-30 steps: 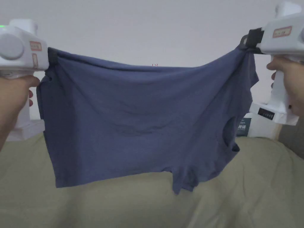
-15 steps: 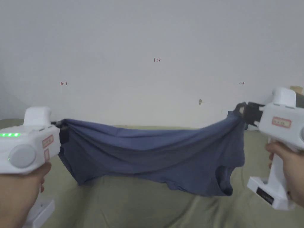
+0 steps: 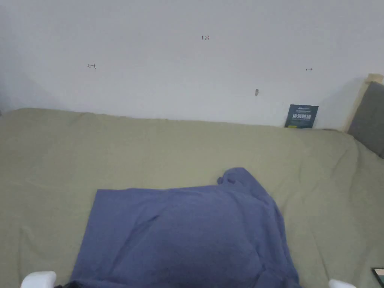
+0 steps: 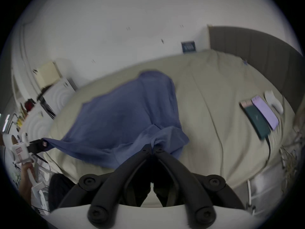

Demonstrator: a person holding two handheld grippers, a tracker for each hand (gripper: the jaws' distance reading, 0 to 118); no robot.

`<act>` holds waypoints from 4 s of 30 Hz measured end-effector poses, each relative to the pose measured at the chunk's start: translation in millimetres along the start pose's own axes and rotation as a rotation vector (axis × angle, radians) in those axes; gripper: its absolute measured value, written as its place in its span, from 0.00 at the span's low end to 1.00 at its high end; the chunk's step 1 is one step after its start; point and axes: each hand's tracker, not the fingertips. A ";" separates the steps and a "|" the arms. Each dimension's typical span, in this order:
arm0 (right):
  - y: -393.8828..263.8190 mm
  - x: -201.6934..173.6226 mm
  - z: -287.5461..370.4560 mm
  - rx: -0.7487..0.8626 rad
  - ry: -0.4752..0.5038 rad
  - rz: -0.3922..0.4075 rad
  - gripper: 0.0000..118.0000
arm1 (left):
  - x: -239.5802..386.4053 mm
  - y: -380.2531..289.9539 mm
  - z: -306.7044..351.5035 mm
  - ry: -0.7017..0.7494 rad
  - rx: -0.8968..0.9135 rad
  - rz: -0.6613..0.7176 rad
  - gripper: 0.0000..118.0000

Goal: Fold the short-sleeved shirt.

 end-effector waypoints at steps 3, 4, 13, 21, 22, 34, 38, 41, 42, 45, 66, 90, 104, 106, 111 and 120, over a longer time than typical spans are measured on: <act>-9.2 4.2 -3.8 -0.021 -0.010 -0.033 0.01 | -4.1 -12.6 -7.3 0.007 -0.021 -0.003 0.02; -8.5 5.3 -4.2 -0.020 -0.006 -0.038 0.02 | -6.2 -12.5 -8.5 0.013 -0.031 -0.011 0.02; -40.0 -7.6 60.7 0.112 0.076 0.021 0.99 | -1.5 -10.6 62.8 -0.161 0.062 0.040 1.00; -65.0 -24.6 80.4 0.075 -0.022 0.098 0.00 | 8.4 -41.0 86.6 -0.057 -0.115 -0.167 0.00; -71.9 -24.3 80.8 0.095 -0.022 0.098 0.00 | 9.7 -48.0 79.5 0.013 -0.173 -0.191 0.00; -54.9 -8.1 58.8 -0.008 0.000 0.030 0.00 | -17.9 -35.7 -3.5 -0.003 -0.239 -0.129 0.99; -50.2 -6.4 50.0 -0.046 -0.030 0.022 0.00 | -10.6 -42.4 -24.2 -0.083 -0.322 -0.090 0.91; -43.1 -5.6 45.6 -0.064 -0.055 0.039 0.00 | -2.9 -41.1 -23.6 -0.071 -0.320 -0.117 0.04; -40.8 -6.7 44.8 -0.067 -0.062 0.047 0.00 | -1.8 -41.2 -19.0 -0.057 -0.294 -0.120 0.04; -29.6 -4.3 36.1 -0.079 -0.061 0.077 0.43 | -2.1 -31.7 -17.1 -0.101 -0.301 -0.078 0.04; 79.3 11.7 11.9 -0.244 0.111 -0.010 0.03 | -2.0 49.8 -6.0 -0.138 -0.270 -0.141 0.04; 157.4 10.7 -55.5 0.013 0.102 0.078 1.00 | -2.0 127.1 -73.1 -0.156 -0.115 0.003 0.97; -1.8 -29.6 22.3 0.114 0.089 0.133 0.00 | 17.1 0.3 -18.0 -0.052 -0.148 -0.101 0.00; -2.7 -39.2 29.0 0.118 0.082 0.135 0.00 | 9.9 14.5 -42.7 -0.049 -0.178 -0.086 0.08; 0.1 -34.6 30.1 0.114 0.094 0.103 0.00 | 1.1 37.4 -113.1 -0.030 -0.306 -0.192 0.95; 8.3 -40.0 30.9 0.096 0.055 0.088 0.00 | 3.9 68.9 -161.6 -0.042 -0.264 -0.180 0.66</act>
